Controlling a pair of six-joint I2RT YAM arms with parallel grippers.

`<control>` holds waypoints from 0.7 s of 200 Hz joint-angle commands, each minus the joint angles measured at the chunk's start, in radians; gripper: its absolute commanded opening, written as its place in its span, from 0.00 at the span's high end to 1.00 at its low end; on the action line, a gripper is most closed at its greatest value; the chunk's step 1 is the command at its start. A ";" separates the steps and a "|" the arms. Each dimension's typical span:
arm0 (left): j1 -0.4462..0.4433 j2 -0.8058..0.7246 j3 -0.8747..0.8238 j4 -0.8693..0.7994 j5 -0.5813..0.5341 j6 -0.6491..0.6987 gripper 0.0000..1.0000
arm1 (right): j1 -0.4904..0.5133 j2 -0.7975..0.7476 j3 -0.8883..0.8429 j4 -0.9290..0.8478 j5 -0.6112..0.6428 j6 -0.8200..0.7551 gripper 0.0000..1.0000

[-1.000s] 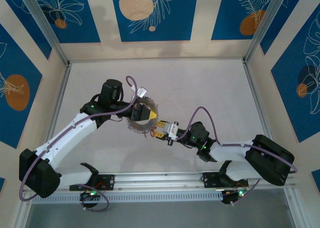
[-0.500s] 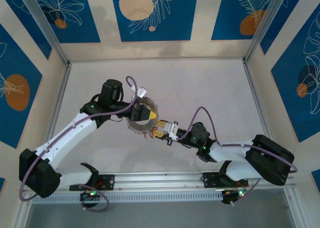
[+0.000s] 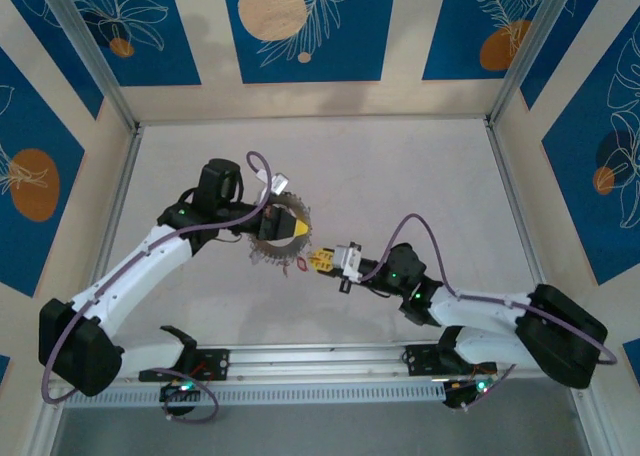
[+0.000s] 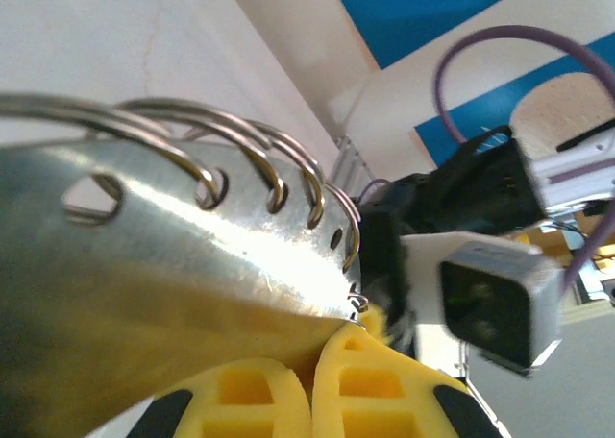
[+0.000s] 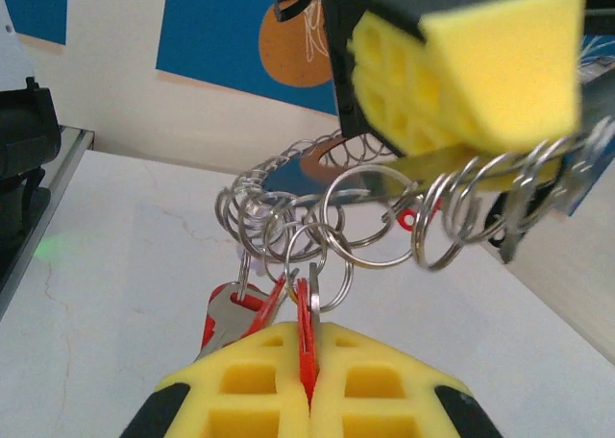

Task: Put the keys on the keyring

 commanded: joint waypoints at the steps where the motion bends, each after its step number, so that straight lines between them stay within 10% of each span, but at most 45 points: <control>1: 0.016 -0.007 -0.037 0.059 -0.025 0.023 1.00 | -0.020 -0.105 0.016 -0.194 0.003 0.000 1.00; 84: 0.024 0.056 -0.233 0.477 -0.117 -0.276 0.95 | -0.063 -0.245 0.142 -0.578 0.063 0.024 1.00; 140: 0.023 0.078 -0.354 0.635 -0.199 -0.384 0.68 | -0.086 -0.188 0.350 -0.912 0.137 -0.117 1.00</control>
